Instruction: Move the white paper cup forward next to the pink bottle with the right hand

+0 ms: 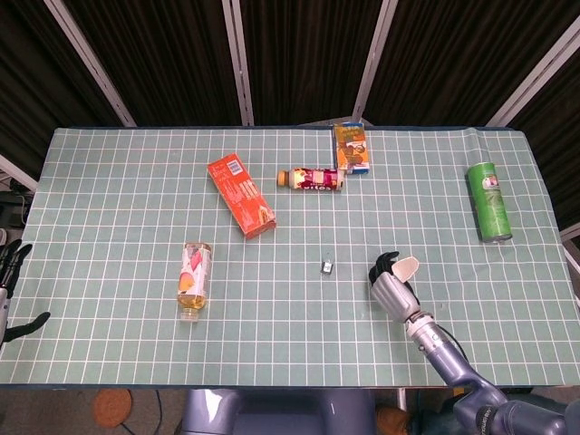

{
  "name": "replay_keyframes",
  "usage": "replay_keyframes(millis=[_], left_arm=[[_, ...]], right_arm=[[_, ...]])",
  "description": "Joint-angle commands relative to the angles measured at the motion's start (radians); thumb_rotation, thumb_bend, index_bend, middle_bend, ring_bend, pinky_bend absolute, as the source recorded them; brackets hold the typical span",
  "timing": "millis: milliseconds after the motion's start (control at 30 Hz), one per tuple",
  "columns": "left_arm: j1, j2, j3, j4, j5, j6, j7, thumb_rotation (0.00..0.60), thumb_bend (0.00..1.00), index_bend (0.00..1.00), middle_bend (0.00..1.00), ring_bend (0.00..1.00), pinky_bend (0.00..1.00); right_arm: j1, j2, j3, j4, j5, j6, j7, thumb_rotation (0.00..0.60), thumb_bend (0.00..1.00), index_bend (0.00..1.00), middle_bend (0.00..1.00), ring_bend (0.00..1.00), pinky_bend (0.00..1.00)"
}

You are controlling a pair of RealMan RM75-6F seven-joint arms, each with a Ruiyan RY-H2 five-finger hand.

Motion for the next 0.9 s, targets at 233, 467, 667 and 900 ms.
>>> replay_keyframes(millis=[233, 467, 667, 900], left_arm=[[0.000, 0.004, 0.001, -0.005, -0.002, -0.001, -0.003, 0.600, 0.00, 0.00, 0.00, 0.00, 0.00], [-0.002, 0.019, 0.017, -0.019, 0.017, -0.019, -0.029, 0.600, 0.00, 0.00, 0.00, 0.00, 0.00], [0.000, 0.021, 0.017, -0.022, 0.015, -0.014, -0.028, 0.600, 0.00, 0.00, 0.00, 0.00, 0.00], [-0.004, 0.018, 0.016, -0.019, 0.006, -0.024, -0.025, 0.600, 0.00, 0.00, 0.00, 0.00, 0.00]], right_arm=[[0.027, 0.067, -0.007, -0.066, -0.071, 0.095, 0.376, 0.600, 0.30, 0.29, 0.42, 0.28, 0.37], [0.013, 0.123, 0.033, -0.196, 0.018, 0.105, 0.816, 0.600, 0.29, 0.29, 0.42, 0.27, 0.39], [0.053, 0.179, 0.026, -0.234, 0.090, -0.053, 1.192, 0.600, 0.29, 0.29, 0.41, 0.25, 0.39], [0.066, 0.146, 0.023, -0.165, 0.093, -0.079, 1.359, 0.600, 0.29, 0.29, 0.41, 0.25, 0.39]])
